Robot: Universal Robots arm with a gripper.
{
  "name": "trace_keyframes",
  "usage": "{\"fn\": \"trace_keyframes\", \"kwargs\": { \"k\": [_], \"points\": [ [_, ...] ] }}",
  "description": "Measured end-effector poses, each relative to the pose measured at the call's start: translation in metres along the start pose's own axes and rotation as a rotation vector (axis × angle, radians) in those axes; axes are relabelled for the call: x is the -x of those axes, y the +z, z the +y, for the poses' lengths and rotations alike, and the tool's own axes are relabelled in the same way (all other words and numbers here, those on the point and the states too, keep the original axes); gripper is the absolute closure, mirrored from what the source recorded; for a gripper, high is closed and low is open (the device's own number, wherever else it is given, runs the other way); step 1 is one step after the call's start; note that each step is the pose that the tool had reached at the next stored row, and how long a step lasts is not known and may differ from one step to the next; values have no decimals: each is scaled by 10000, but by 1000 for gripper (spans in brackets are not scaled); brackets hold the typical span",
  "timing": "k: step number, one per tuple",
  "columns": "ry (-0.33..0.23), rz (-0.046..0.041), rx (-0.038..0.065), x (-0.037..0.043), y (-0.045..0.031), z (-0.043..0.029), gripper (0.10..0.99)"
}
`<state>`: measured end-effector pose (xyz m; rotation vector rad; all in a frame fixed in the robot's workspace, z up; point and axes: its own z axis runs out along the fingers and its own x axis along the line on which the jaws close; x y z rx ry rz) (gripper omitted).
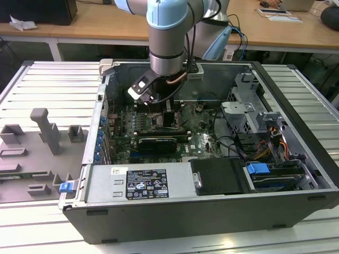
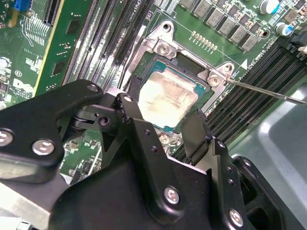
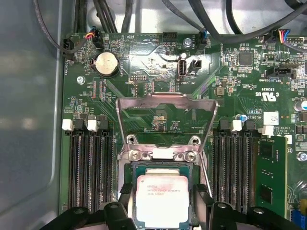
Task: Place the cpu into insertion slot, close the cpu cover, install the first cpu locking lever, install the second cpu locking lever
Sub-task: 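Place the cpu into insertion slot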
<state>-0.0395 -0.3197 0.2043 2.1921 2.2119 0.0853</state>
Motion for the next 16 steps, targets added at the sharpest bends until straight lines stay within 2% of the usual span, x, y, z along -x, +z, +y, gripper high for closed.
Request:
{"fn": "trace_keyframes", "kwargs": {
  "k": [8,16],
  "points": [
    [0,0,-1,-2,-100,6,494],
    [1,0,0,-3,-160,9,980]
  ]
}}
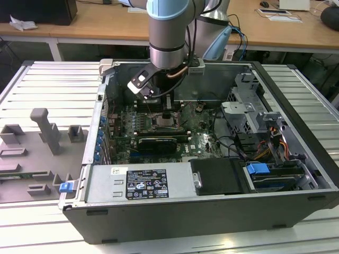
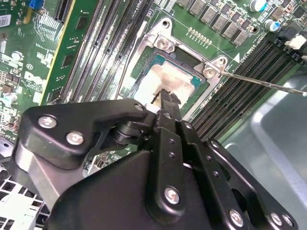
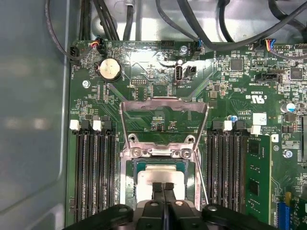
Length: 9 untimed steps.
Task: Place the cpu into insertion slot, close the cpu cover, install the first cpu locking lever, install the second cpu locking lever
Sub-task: 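Place the cpu into insertion slot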
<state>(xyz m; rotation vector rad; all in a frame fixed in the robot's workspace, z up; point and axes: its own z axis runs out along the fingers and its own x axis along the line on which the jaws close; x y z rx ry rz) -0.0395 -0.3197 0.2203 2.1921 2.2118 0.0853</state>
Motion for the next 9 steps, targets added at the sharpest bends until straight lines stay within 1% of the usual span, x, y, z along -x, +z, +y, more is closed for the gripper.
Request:
{"fn": "trace_keyframes", "kwargs": {
  "k": [2,3,9],
  "points": [
    [0,0,0,0,-13,1,980],
    [-1,1,0,-1,-31,2,980],
    [0,0,-1,-1,-68,4,980]
  ]
}}
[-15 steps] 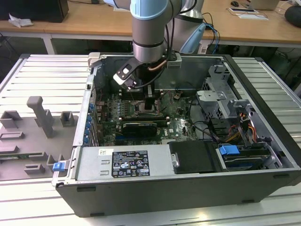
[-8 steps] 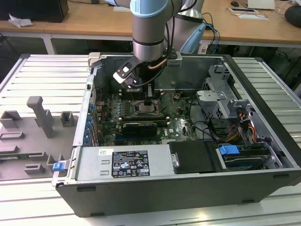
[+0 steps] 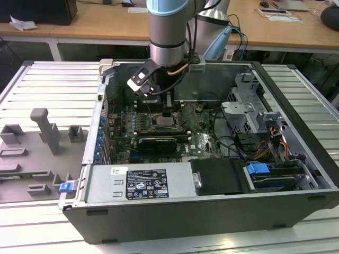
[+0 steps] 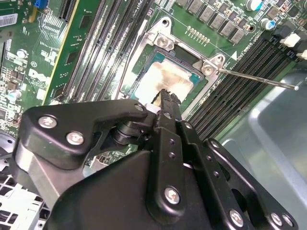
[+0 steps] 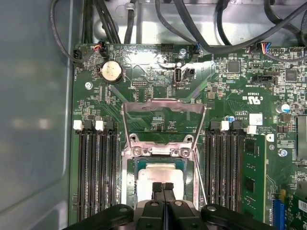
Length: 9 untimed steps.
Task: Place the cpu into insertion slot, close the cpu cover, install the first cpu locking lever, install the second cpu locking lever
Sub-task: 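Place the cpu into insertion slot, then close the cpu cover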
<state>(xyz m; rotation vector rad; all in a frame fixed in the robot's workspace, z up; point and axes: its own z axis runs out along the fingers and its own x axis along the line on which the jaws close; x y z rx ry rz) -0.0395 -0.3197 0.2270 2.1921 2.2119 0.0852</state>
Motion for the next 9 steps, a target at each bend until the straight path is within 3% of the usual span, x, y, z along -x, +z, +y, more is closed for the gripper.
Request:
{"fn": "trace_keyframes", "kwargs": {
  "k": [9],
  "points": [
    [0,0,0,-2,-92,5,980]
  ]
}}
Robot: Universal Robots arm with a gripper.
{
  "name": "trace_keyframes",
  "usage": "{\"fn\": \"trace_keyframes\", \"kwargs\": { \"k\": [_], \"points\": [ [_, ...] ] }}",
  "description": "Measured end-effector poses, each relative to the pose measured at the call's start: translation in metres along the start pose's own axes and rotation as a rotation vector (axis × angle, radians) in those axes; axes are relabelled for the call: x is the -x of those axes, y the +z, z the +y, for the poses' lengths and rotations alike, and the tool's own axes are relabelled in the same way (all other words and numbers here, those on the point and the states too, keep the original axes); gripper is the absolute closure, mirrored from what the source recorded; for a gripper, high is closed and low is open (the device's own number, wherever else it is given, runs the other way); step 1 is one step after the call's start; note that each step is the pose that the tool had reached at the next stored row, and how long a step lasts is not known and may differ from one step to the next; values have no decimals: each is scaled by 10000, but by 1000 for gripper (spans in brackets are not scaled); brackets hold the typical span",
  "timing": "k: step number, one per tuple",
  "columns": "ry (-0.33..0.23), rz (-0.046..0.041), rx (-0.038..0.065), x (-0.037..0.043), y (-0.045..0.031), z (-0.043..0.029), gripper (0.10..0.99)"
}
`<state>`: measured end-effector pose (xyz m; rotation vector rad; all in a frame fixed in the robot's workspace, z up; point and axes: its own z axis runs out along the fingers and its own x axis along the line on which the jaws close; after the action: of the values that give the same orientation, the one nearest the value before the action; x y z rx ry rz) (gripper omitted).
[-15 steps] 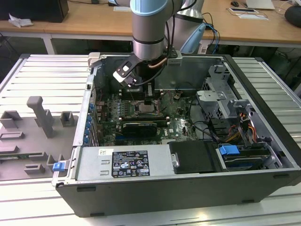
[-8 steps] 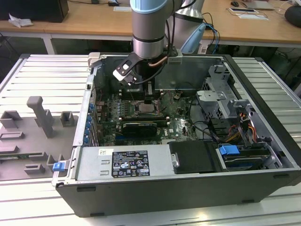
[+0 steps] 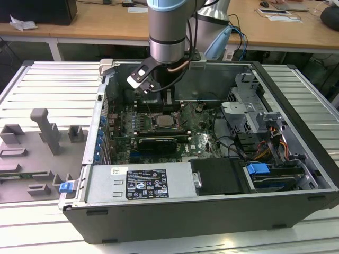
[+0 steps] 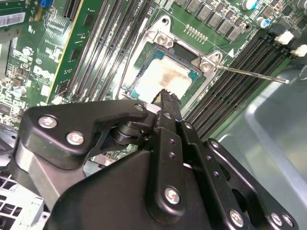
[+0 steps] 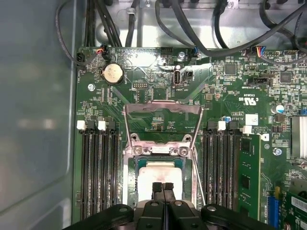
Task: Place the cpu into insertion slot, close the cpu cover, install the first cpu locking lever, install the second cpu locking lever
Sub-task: 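Close the cpu cover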
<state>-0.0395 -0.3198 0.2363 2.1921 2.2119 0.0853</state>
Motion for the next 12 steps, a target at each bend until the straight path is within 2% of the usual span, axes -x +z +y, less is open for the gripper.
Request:
{"fn": "trace_keyframes", "kwargs": {
  "k": [2,4,7,9,12],
  "points": [
    [0,-1,0,-1,-41,2,980],
    [0,-1,0,-2,-112,6,980],
    [0,-1,0,-3,-151,9,980],
    [-1,-12,-1,-4,-214,13,980],
    [0,-10,0,-5,-236,22,980]
  ]
}}
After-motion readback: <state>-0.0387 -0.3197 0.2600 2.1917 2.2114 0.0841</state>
